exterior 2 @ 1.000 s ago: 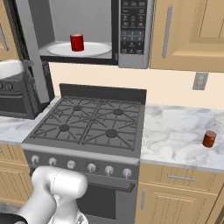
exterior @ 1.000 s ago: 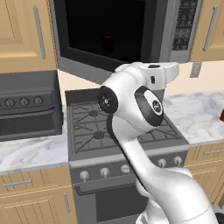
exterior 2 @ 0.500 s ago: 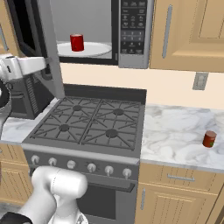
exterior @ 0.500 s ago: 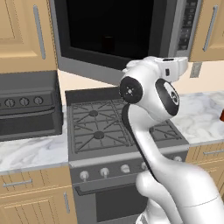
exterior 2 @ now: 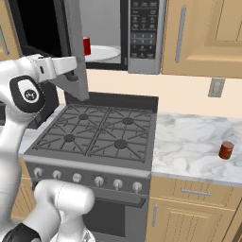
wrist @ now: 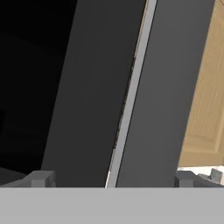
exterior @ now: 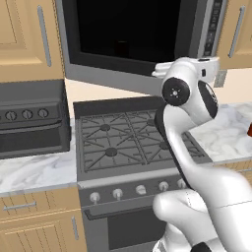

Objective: Pick the mug from the counter and place it inside the microwave. Then close the microwave.

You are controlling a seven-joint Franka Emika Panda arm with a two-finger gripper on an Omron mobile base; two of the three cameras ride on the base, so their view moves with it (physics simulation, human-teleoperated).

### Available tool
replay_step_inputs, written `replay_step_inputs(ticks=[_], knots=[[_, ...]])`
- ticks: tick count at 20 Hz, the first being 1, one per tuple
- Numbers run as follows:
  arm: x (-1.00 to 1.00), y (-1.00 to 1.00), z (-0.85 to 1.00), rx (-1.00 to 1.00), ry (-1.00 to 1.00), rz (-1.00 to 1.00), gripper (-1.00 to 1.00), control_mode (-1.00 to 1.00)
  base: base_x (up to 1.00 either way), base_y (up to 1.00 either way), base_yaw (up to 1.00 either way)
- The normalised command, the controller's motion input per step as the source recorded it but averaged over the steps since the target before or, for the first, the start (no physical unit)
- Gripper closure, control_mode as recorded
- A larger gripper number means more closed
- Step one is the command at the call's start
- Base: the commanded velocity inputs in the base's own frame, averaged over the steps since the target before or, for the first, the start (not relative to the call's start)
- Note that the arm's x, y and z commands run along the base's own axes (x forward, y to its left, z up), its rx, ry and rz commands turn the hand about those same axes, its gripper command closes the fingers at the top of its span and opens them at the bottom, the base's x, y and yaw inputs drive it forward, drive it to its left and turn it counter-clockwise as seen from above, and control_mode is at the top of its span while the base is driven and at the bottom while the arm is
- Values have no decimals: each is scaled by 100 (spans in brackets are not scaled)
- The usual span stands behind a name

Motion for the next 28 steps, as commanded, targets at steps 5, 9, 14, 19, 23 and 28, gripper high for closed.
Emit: replay_step_inputs(ticks=[5, 9, 14, 19, 23, 28], knots=[[53, -11, 14, 0, 3, 7, -100, -100, 0, 0, 0], [42, -3, 26, 0, 6, 5, -100, -100, 0, 0, 0], [34, 0, 32, 0, 7, 2, -100, -100, 0, 0, 0], [33, 0, 38, 0, 6, 0, -100, -100, 0, 0, 0], [40, 0, 28, 0, 5, 0, -100, -100, 0, 0, 0], [37, 0, 23, 0, 2, 0, -100, -100, 0, 0, 0]])
